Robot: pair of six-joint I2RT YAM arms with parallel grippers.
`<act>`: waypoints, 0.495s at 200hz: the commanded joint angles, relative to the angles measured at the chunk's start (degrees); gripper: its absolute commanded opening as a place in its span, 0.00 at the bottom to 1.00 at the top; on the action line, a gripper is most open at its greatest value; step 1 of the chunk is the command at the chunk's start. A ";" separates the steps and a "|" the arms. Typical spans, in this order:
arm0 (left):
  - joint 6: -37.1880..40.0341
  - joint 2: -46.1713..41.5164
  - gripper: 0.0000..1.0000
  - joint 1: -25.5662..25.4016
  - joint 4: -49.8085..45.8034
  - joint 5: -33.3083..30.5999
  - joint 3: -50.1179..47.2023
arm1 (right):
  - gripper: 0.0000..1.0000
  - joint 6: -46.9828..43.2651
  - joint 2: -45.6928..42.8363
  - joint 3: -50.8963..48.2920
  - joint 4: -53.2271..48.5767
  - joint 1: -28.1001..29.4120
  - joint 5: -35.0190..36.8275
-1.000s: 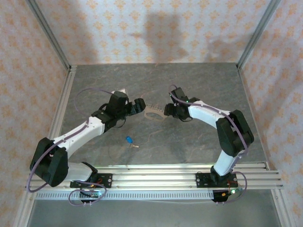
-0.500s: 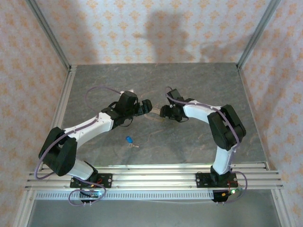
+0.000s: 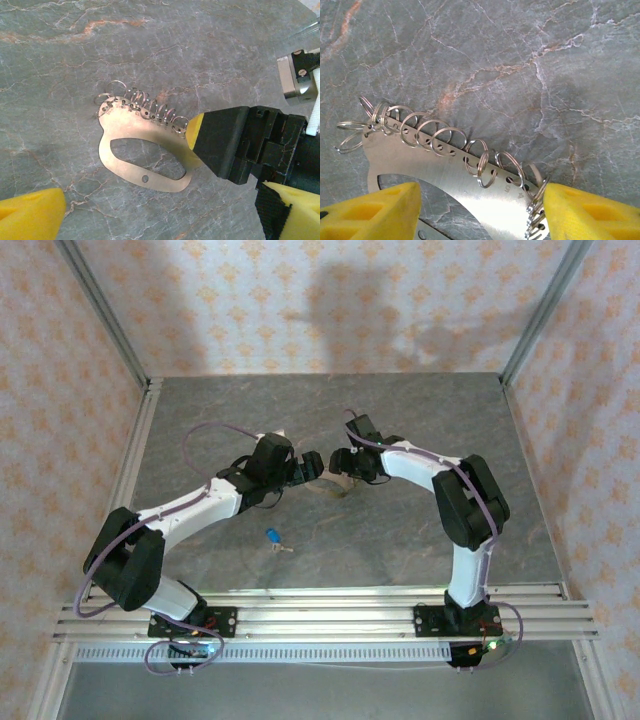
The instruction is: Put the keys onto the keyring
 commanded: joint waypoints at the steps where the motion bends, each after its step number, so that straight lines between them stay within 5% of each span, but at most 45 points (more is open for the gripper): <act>1: 0.16 -0.09 0.99 -0.27 0.79 -1.42 1.40 | 0.66 -1.23 -3.98 -2.19 -0.91 -0.55 2.26; 99: 0.32 0.66 0.99 -0.46 -0.09 -0.99 3.36 | 0.65 -2.13 1.27 -3.33 2.89 -1.21 1.53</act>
